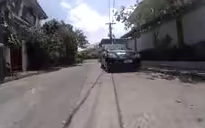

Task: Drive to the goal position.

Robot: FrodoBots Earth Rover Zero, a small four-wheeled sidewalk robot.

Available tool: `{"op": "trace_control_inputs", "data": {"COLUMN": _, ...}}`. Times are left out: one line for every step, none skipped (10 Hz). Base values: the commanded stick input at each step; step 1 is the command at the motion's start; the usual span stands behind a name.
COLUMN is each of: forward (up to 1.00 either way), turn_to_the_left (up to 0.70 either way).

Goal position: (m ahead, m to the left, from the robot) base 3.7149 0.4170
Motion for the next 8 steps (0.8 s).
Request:
{"op": "trace_control_inputs", "data": {"forward": 1.0, "turn_to_the_left": 0.0}}
{"op": "trace_control_inputs", "data": {"forward": 1.0, "turn_to_the_left": 0.0}}
{"op": "trace_control_inputs", "data": {"forward": 1.0, "turn_to_the_left": 0.0}}
{"op": "trace_control_inputs", "data": {"forward": 1.0, "turn_to_the_left": 0.0}}
{"op": "trace_control_inputs", "data": {"forward": 1.0, "turn_to_the_left": 0.0}}
{"op": "trace_control_inputs", "data": {"forward": 1.0, "turn_to_the_left": 0.0}}
{"op": "trace_control_inputs", "data": {"forward": 1.0, "turn_to_the_left": 0.0}}
{"op": "trace_control_inputs", "data": {"forward": 1.0, "turn_to_the_left": 0.0}}
